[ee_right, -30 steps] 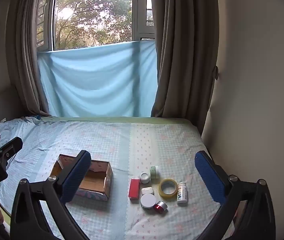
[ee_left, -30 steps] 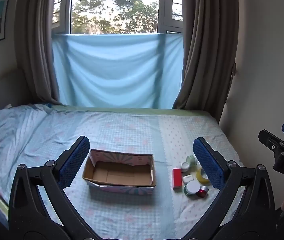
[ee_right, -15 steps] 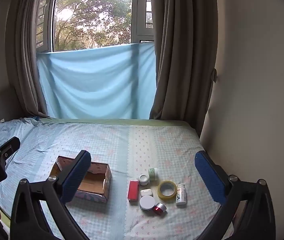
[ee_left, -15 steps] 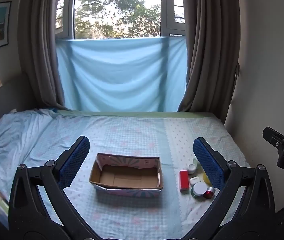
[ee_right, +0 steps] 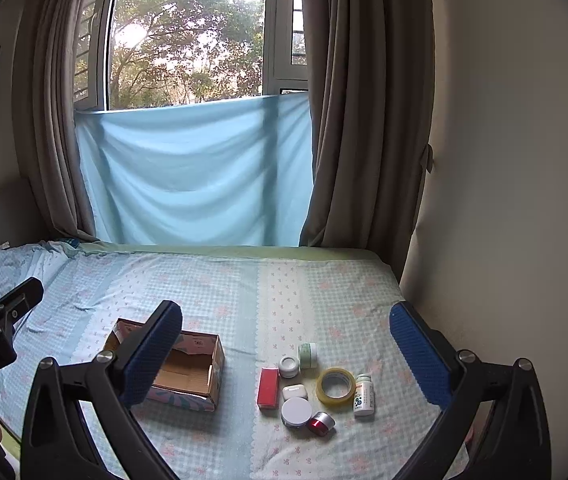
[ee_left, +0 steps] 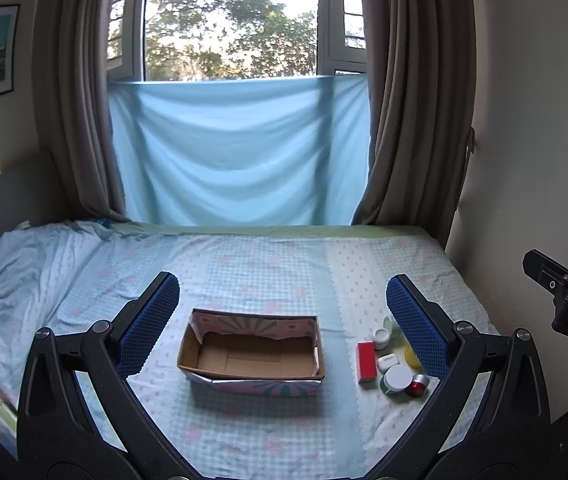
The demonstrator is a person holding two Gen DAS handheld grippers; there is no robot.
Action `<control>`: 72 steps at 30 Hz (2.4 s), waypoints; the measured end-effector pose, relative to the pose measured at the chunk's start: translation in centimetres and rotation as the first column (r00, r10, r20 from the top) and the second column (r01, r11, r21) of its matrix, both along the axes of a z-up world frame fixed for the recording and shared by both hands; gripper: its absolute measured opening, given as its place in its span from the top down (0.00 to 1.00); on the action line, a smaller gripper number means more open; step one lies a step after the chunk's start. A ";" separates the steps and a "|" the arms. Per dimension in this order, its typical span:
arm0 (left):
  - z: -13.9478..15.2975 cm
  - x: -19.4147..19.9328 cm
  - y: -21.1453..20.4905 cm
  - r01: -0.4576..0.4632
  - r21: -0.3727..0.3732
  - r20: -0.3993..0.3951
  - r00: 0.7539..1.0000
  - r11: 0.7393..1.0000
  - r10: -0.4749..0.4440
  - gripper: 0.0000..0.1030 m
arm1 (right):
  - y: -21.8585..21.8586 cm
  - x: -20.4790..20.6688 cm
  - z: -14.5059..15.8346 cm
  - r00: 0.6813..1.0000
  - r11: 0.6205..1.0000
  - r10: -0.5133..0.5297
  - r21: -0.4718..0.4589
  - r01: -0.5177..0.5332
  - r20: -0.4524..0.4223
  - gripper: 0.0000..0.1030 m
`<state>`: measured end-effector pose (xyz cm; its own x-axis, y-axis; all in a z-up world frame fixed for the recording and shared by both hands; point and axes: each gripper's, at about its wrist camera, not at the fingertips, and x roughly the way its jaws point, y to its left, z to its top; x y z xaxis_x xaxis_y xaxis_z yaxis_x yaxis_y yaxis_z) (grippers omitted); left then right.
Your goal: Organize rigid objects
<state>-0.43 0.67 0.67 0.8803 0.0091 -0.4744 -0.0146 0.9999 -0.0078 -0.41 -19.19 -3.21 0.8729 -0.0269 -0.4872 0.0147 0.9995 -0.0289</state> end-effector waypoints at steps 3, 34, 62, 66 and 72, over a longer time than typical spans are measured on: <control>0.0 -0.1 -0.1 0.002 0.003 0.003 1.000 1.000 -0.002 0.00 | -0.2 0.1 -0.1 1.000 1.000 0.000 0.008 0.000 0.001 0.00; 0.0 0.0 0.2 0.010 -0.005 0.000 1.000 1.000 -0.010 0.00 | -0.2 -0.5 0.0 1.000 1.000 -0.003 0.024 0.003 0.019 0.00; 0.0 0.8 0.0 -0.002 -0.008 -0.011 1.000 1.000 0.002 0.00 | -0.8 -0.3 -0.3 1.000 0.999 -0.024 0.025 0.024 0.008 0.00; -0.1 0.9 -0.1 -0.006 -0.009 -0.014 1.000 1.000 0.005 0.00 | -1.1 -0.5 -0.1 1.000 0.999 -0.018 0.045 0.017 0.025 0.00; -0.8 2.2 -1.2 0.008 -0.022 -0.064 0.998 1.000 -0.009 0.00 | -2.5 0.1 -0.6 1.000 0.995 -0.023 0.096 0.024 -0.010 0.00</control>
<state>1.82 -0.49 -0.13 0.8482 -0.0093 -0.5295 -0.0073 0.9995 -0.0291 -0.27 -21.66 -3.85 0.8682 0.0002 -0.4962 0.0383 0.9970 0.0673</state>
